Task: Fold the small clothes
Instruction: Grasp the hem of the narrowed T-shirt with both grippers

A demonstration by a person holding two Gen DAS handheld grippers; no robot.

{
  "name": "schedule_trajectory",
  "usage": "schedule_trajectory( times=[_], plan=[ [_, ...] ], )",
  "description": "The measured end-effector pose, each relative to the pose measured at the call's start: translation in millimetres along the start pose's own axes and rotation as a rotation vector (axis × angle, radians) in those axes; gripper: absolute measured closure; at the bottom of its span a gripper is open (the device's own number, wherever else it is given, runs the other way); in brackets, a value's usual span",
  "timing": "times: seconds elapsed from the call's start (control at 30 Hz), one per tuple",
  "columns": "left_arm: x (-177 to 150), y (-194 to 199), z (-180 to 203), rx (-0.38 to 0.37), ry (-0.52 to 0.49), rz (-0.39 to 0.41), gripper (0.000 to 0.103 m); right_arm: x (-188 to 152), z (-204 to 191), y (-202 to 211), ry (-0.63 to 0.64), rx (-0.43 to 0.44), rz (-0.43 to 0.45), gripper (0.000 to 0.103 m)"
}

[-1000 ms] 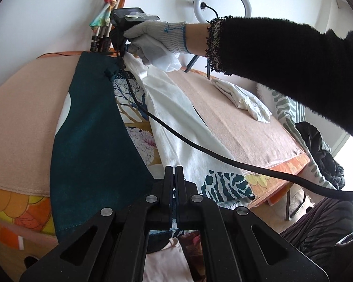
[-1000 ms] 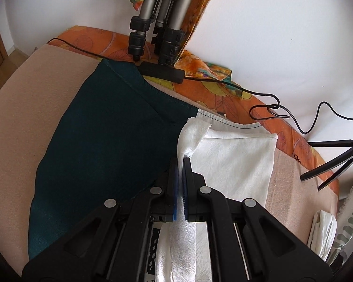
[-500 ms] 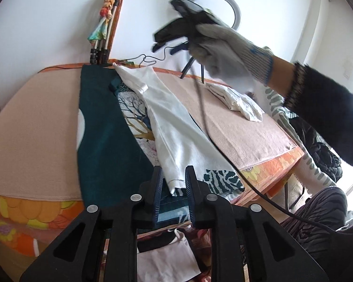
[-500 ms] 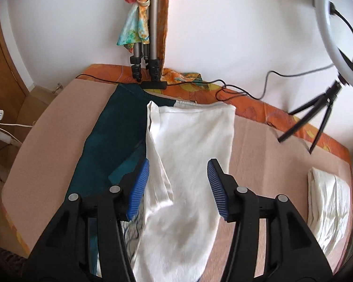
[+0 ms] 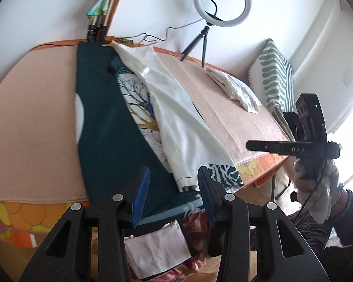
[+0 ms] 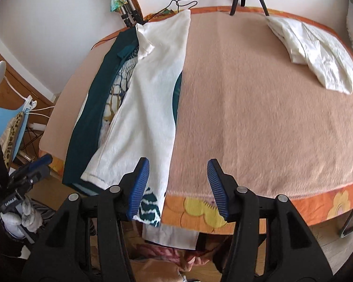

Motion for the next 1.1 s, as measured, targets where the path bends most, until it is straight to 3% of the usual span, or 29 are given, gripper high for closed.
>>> schedule_trajectory(
  times=[0.1, 0.2, 0.37, 0.5, 0.57, 0.63, 0.77, 0.83, 0.9, 1.03, 1.07, 1.1],
  plan=[
    [4.0, -25.8, 14.9, -0.023, -0.024, -0.063, 0.062, -21.3, 2.2, -8.7, -0.001, 0.028, -0.027, 0.05],
    [2.0, -44.5, 18.0, -0.033, -0.016, -0.103, 0.069, -34.9, -0.1, -13.1, 0.011, 0.052, -0.046, 0.05],
    [-4.5, -60.3, 16.1, -0.021, -0.003, -0.136, 0.094, -49.2, 1.3, -25.2, 0.006, 0.071, -0.088, 0.05],
    [-8.5, -62.8, 11.1, -0.006, 0.003, -0.124, 0.103, -59.3, -0.6, -29.2, 0.037, 0.067, -0.09, 0.05],
    [-9.2, -62.5, 8.6, -0.021, 0.025, -0.12, 0.103, -58.7, -0.8, -29.7, 0.029, 0.072, -0.086, 0.055],
    [-8.3, -57.9, 8.4, -0.03, 0.039, -0.105, 0.103, -59.2, -2.1, -32.9, 0.035, 0.076, -0.103, 0.099],
    [-7.8, -47.6, 12.3, -0.057, 0.061, -0.072, 0.103, -57.5, -1.4, -24.8, 0.031, 0.099, -0.088, 0.101],
    [-12.8, -48.9, 15.1, -0.026, 0.025, -0.082, 0.103, -55.3, 4.8, -16.2, 0.01, 0.117, -0.074, 0.101],
    [-16.8, -49.9, 16.8, -0.044, 0.004, -0.093, 0.103, -52.4, 10.0, -14.9, 0.01, 0.087, -0.054, 0.101],
    [-10.4, -38.7, 11.4, 0.01, 0.008, -0.05, 0.103, -54.2, 3.5, -8.2, 0.029, 0.121, -0.053, 0.1],
    [-6.8, -39.6, 9.3, -0.008, 0.031, -0.052, 0.102, -53.2, 2.2, -7.0, 0.033, 0.123, -0.046, 0.1],
    [-4.1, -43.3, 8.0, -0.026, 0.05, -0.066, 0.093, -52.0, 0.9, -6.4, 0.036, 0.116, -0.041, 0.098]
  ],
)
Point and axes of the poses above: each gripper's, at about its wrist camera, not at the fingertips, and y roughly against the way its jaws point, z to its right, x to its top, the point moved 6 cm from there along -y, roughly the way its jaws point, and after that the axes turned 14 degrees about -y, right-handed, at the moved point
